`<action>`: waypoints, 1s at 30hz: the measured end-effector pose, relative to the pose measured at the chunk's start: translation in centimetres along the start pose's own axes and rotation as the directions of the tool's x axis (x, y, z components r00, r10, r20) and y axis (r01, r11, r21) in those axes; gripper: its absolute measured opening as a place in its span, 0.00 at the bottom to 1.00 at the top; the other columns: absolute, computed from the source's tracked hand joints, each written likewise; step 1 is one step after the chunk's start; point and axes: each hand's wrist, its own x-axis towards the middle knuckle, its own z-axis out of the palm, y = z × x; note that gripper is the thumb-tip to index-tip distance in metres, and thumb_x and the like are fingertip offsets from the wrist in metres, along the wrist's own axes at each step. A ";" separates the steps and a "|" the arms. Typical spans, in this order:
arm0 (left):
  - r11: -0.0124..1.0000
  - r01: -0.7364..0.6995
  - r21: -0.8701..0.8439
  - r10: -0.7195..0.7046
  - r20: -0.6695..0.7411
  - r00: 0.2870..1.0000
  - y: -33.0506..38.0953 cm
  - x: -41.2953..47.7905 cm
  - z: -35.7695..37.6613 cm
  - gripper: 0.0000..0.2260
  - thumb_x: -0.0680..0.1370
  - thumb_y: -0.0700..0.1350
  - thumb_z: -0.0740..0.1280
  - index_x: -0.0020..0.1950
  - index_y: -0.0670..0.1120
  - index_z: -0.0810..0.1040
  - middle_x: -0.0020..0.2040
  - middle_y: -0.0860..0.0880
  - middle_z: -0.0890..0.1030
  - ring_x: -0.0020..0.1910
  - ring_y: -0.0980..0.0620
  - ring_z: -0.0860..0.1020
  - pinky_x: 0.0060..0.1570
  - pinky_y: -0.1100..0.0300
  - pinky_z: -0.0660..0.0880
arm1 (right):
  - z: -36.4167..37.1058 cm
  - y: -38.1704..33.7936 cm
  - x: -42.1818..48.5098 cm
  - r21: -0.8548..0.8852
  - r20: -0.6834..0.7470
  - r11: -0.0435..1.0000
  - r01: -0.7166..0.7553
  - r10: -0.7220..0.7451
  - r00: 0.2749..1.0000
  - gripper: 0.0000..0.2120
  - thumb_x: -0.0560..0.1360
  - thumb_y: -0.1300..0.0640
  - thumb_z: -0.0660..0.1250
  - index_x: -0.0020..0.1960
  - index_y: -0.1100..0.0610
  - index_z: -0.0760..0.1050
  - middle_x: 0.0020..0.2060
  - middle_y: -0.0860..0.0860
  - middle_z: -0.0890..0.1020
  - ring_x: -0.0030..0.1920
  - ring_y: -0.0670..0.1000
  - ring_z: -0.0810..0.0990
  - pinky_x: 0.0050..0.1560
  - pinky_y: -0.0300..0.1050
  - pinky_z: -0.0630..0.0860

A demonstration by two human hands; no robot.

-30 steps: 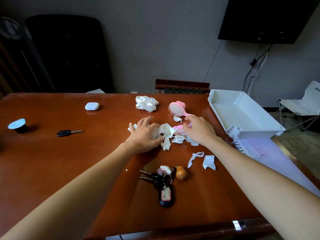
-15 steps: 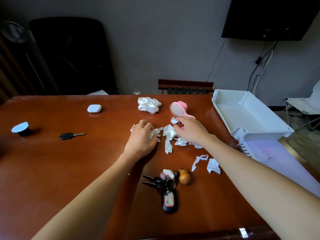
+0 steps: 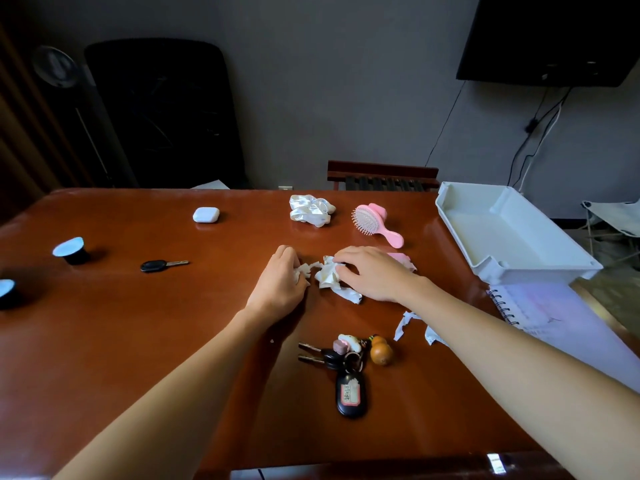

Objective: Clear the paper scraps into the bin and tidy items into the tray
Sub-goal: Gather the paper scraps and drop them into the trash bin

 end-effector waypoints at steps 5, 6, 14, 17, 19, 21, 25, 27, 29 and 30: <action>0.999 -0.049 0.006 0.049 -0.014 0.999 0.0 -0.8 -0.2 0.06 0.77 0.39 0.65 0.48 0.48 0.69 0.51 0.49 0.74 0.48 0.51 0.73 0.49 0.54 0.76 | 0.1 -0.6 -1.7 -0.028 -0.006 0.999 0.016 -0.017 1.000 0.20 0.82 0.46 0.53 0.68 0.50 0.74 0.68 0.45 0.75 0.67 0.50 0.71 0.67 0.48 0.69; 0.997 -0.070 0.014 0.070 -0.013 0.997 -0.1 -1.0 -0.2 0.07 0.77 0.38 0.65 0.51 0.48 0.70 0.52 0.49 0.74 0.50 0.51 0.73 0.51 0.54 0.76 | 0.1 -0.6 -2.1 -0.023 -0.016 1.000 0.017 -0.017 1.000 0.19 0.82 0.46 0.53 0.68 0.50 0.74 0.67 0.45 0.75 0.67 0.49 0.72 0.66 0.47 0.70; 0.984 -0.133 0.114 0.127 0.059 0.990 -0.1 -1.6 -0.1 0.13 0.79 0.37 0.60 0.58 0.48 0.79 0.55 0.49 0.72 0.55 0.48 0.70 0.56 0.54 0.73 | -0.2 -1.0 -5.1 0.088 -0.053 0.996 -0.022 0.027 0.998 0.19 0.82 0.47 0.56 0.69 0.50 0.73 0.66 0.44 0.76 0.66 0.45 0.73 0.65 0.46 0.73; 0.982 -0.140 0.128 0.132 0.072 0.989 -0.1 -1.9 -0.1 0.11 0.79 0.39 0.62 0.58 0.47 0.79 0.57 0.48 0.72 0.55 0.47 0.71 0.57 0.51 0.73 | -0.5 -0.9 -6.6 0.119 -0.144 0.992 -0.050 0.067 0.987 0.18 0.82 0.48 0.57 0.70 0.49 0.72 0.68 0.43 0.74 0.70 0.44 0.68 0.68 0.42 0.67; 0.981 -0.141 0.129 0.134 0.064 0.989 -0.1 -2.2 -0.1 0.10 0.79 0.40 0.62 0.58 0.47 0.79 0.57 0.48 0.72 0.54 0.48 0.71 0.57 0.51 0.73 | -0.5 -0.5 -7.5 0.104 -0.236 0.993 -0.054 0.078 0.969 0.17 0.81 0.50 0.59 0.69 0.49 0.73 0.67 0.43 0.74 0.69 0.44 0.68 0.69 0.42 0.66; 0.982 -0.140 0.126 0.134 0.056 0.989 -0.1 -2.3 -0.1 0.09 0.79 0.42 0.62 0.57 0.47 0.79 0.56 0.48 0.72 0.54 0.48 0.71 0.57 0.52 0.73 | -0.3 0.3 -8.2 0.058 -0.294 0.993 -0.098 0.111 0.949 0.16 0.81 0.50 0.60 0.68 0.50 0.73 0.66 0.44 0.75 0.68 0.46 0.69 0.68 0.44 0.66; 0.981 -0.112 0.156 0.109 0.028 0.994 0.0 -2.4 0.0 0.07 0.79 0.43 0.63 0.55 0.46 0.78 0.55 0.48 0.74 0.54 0.46 0.73 0.65 0.48 0.67 | -0.1 0.8 -9.0 0.065 -0.263 0.957 -0.284 0.291 0.920 0.20 0.80 0.45 0.58 0.69 0.50 0.71 0.68 0.47 0.73 0.66 0.52 0.70 0.65 0.48 0.68; 0.976 -0.099 0.195 0.097 0.020 0.995 0.1 -2.5 0.0 0.06 0.79 0.43 0.62 0.53 0.46 0.77 0.55 0.47 0.74 0.54 0.45 0.73 0.68 0.45 0.60 | -0.1 0.5 -9.1 0.095 -0.216 0.946 -0.309 0.323 0.921 0.22 0.80 0.44 0.58 0.71 0.50 0.69 0.69 0.49 0.72 0.67 0.53 0.69 0.65 0.50 0.68; 0.977 -0.088 0.192 0.087 0.016 0.996 0.1 -2.6 -0.1 0.06 0.79 0.44 0.62 0.53 0.45 0.76 0.54 0.47 0.74 0.53 0.46 0.73 0.68 0.46 0.59 | 0.0 0.0 -9.0 0.105 -0.192 0.948 -0.300 0.315 0.929 0.23 0.80 0.43 0.58 0.72 0.50 0.68 0.70 0.49 0.71 0.69 0.52 0.68 0.66 0.49 0.67; 0.980 -0.084 0.180 0.082 0.016 0.996 0.2 -2.7 -0.1 0.06 0.79 0.44 0.62 0.53 0.45 0.76 0.53 0.47 0.73 0.53 0.46 0.73 0.68 0.46 0.59 | 0.0 -0.3 -8.9 0.108 -0.186 0.950 -0.294 0.310 0.932 0.23 0.80 0.43 0.58 0.72 0.50 0.67 0.70 0.48 0.71 0.69 0.51 0.67 0.67 0.49 0.67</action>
